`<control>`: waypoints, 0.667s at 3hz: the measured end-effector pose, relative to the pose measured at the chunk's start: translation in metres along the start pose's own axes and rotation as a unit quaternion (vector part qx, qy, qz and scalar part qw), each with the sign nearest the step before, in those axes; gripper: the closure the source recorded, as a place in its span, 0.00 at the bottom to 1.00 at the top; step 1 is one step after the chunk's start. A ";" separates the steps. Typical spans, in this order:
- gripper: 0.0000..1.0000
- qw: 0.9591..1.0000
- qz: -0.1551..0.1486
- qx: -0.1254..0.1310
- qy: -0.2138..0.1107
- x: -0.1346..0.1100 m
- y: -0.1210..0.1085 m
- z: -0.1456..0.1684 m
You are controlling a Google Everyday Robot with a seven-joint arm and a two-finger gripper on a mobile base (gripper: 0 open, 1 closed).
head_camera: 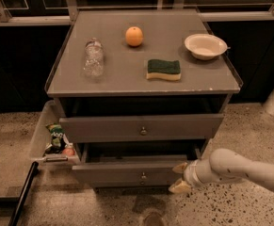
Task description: Close middle drawer
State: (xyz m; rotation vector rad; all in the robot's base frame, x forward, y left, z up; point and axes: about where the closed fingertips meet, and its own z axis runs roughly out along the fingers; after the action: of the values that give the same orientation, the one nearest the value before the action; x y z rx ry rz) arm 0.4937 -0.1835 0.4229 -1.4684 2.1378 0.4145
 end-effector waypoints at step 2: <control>0.60 0.999 -0.023 0.036 -0.009 -0.020 -0.077 -0.002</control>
Offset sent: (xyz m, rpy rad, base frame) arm 0.0414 -0.0052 0.0002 -0.0134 -0.0327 0.0177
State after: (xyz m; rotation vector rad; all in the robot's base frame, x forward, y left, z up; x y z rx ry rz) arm 0.5707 -0.1973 0.4384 -1.4646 2.0799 0.3282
